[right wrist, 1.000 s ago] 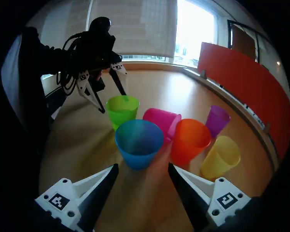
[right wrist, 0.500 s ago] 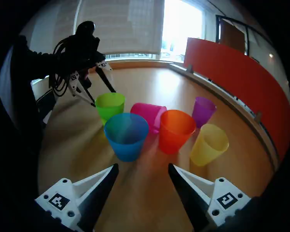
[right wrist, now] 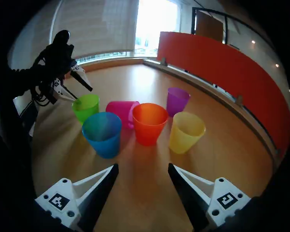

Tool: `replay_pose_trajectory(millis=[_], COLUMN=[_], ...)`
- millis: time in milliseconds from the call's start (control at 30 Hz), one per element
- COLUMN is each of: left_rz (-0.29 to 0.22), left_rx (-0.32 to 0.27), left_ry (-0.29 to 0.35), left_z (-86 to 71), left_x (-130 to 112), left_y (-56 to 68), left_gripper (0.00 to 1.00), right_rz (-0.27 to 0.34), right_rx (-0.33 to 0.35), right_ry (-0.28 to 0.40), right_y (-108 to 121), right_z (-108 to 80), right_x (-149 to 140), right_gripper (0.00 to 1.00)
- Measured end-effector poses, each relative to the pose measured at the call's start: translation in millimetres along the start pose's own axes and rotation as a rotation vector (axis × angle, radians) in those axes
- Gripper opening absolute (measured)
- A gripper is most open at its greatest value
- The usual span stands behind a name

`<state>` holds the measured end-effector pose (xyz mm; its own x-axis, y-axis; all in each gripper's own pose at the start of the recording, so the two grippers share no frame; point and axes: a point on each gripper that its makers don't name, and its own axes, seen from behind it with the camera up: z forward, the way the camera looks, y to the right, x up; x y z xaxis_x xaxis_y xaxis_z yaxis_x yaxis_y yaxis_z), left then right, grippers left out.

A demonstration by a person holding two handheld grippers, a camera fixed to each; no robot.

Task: Pour water

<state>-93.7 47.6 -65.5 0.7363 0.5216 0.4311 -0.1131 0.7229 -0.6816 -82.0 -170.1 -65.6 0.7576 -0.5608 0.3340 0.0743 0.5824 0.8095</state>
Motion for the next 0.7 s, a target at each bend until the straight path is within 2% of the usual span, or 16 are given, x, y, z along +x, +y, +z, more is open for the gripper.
replay_pose_trajectory(millis=[300, 500, 700], left_rz=[-0.105, -0.196, -0.210], left_rx=[0.125, 0.174, 0.229], left_ry=[0.059, 0.102, 0.143], left_z=[-16.1, -20.6, -29.8], left_x=[14.8, 17.3, 28.3], left_y=[-30.3, -39.8, -53.5], left_gripper=[0.92, 0.92, 0.92], right_rz=[0.116, 0.162, 0.193], right_rx=[-0.146, -0.259, -0.314], right_ry=[-0.003, 0.015, 0.039], right_y=[27.2, 45.3, 52.8], right_z=[-13.6, -25.9, -36.8], right_x=[-6.9, -7.2, -4.2], right_gripper=[1.00, 0.99, 1.00])
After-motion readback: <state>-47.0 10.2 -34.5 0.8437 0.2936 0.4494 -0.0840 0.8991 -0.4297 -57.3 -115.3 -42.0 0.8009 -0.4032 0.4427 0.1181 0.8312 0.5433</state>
